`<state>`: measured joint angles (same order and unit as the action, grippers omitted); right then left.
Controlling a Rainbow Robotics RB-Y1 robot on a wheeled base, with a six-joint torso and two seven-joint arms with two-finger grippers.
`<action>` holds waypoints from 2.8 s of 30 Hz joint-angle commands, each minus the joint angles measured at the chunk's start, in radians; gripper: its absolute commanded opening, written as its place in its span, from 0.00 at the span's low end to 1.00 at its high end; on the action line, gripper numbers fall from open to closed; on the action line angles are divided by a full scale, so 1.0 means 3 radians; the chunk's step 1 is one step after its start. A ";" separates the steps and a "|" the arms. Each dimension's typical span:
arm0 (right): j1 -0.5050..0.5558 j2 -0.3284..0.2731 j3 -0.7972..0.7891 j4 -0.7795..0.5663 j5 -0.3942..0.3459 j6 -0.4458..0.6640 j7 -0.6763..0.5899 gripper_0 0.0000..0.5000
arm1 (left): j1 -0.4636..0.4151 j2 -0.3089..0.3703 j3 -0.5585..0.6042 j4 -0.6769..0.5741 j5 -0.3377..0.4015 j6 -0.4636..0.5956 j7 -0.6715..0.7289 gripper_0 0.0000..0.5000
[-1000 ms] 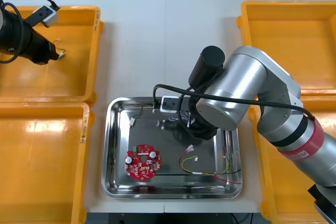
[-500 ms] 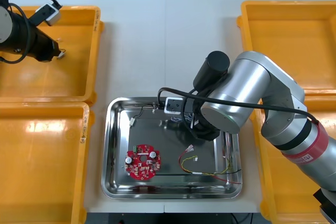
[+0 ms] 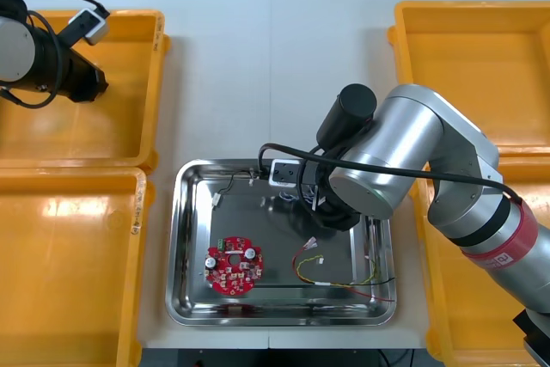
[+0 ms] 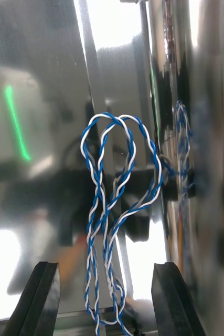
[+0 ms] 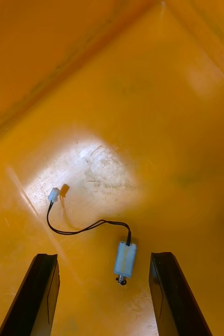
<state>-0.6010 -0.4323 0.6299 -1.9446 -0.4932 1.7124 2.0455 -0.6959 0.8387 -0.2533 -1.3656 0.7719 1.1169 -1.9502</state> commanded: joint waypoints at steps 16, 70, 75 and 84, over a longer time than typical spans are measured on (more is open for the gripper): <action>-0.0057 -0.0144 -0.1220 -0.0579 -0.0764 0.0692 -0.0319 1.00 | 0.0147 -0.0060 -0.0148 -0.0030 -0.0093 -0.0226 0.0043 1.00; 0.0485 -0.1591 -0.2682 -0.0324 -0.1235 0.0692 -0.2953 1.00 | 0.0392 -0.0055 -0.0148 0.0022 0.0157 -0.0665 0.0027 0.00; 0.0526 -0.1596 -0.2708 -0.0216 -0.1250 0.0692 -0.3152 1.00 | 0.0392 -0.0045 -0.0148 0.0022 0.0173 -0.0665 0.0027 0.00; 0.0520 -0.1642 -0.2723 -0.0130 -0.1265 0.0692 -0.3336 1.00 | 0.0392 -0.0019 -0.0117 0.0022 0.0255 -0.0645 0.0063 0.00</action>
<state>-0.4506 -0.8680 -0.1468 -1.9909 -0.8709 1.9157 1.0465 -0.6113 0.8338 -0.2941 -1.3641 0.8244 0.9231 -1.9502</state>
